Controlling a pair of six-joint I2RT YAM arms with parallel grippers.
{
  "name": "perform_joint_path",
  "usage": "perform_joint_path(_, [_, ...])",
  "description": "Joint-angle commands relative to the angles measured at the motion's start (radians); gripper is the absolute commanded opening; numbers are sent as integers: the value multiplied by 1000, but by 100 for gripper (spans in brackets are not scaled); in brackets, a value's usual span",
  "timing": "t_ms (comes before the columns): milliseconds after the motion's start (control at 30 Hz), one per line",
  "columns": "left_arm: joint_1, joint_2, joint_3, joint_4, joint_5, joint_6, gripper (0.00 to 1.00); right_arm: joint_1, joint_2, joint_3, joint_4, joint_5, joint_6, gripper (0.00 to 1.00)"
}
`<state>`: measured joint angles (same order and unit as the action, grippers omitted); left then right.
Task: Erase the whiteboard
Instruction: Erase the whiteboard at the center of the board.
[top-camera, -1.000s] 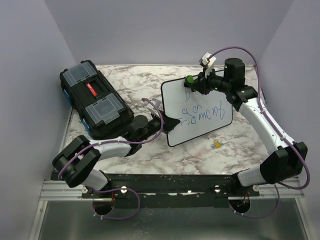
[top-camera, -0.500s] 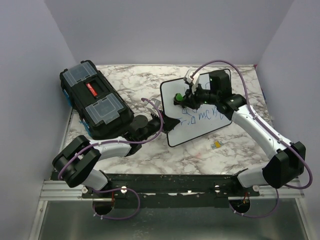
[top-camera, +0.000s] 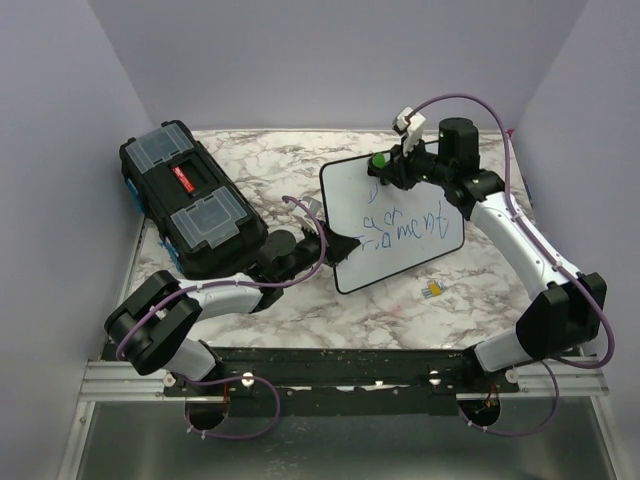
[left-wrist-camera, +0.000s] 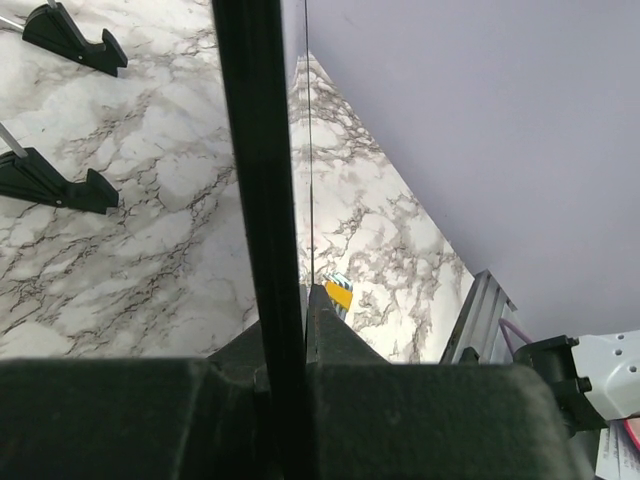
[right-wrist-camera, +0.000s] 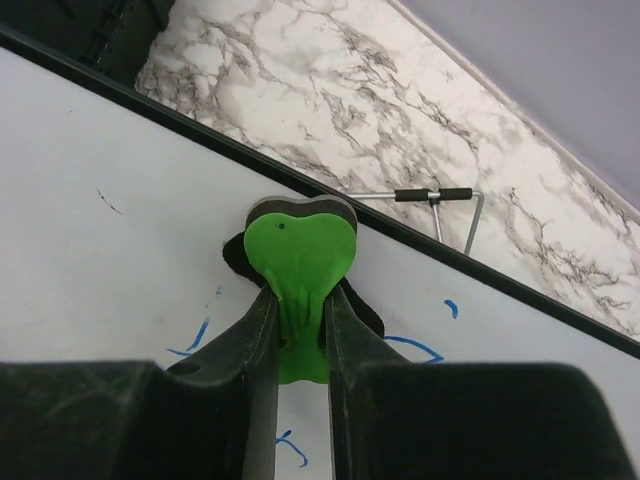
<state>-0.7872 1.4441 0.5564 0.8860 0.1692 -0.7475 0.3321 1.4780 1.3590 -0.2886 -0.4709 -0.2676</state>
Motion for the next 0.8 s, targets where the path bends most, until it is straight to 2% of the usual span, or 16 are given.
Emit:
perform_joint_path(0, [-11,-46,17,143,38,46,0,28,13,6,-5,-103,-12,1])
perform_joint_path(200, [-12,-47,19,143,42,46,0,57,-84,-161,-52,-166,-76,1])
perform_joint_path(333, [-11,-45,17,146,42,43,0,55,-141,-230,-10,-13,-47,1])
perform_joint_path(467, [-12,-45,15,145,41,40,0,32,-143,-205,76,80,7,1])
perform_joint_path(567, [-12,-46,16,142,38,39,0,33,-96,-125,94,103,37,1])
perform_joint_path(767, [-13,-51,14,139,34,39,0,35,-28,-44,48,-32,26,1])
